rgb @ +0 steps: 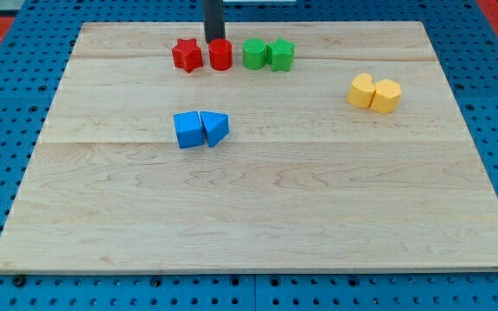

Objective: Push the yellow blocks below the green star

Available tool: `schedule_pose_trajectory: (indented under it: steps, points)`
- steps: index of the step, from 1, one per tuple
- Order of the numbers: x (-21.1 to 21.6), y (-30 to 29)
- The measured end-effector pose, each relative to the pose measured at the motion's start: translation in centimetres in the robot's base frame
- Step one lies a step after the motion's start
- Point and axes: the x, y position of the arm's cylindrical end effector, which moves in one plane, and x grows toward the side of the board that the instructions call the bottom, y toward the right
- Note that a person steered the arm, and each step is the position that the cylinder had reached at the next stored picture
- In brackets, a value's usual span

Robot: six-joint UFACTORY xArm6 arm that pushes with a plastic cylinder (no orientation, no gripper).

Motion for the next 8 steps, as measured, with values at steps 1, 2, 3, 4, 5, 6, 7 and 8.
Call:
schedule_pose_trajectory:
  steps: [1, 2, 3, 4, 5, 6, 7, 8]
  points:
    - [-0.7, 4.0]
    - [-0.6, 14.8]
    - [3.5, 22.7]
    - [12.5, 26.1]
    - [14.2, 25.9]
    - [13.4, 24.0]
    - [10.9, 20.0]
    - [9.9, 15.5]
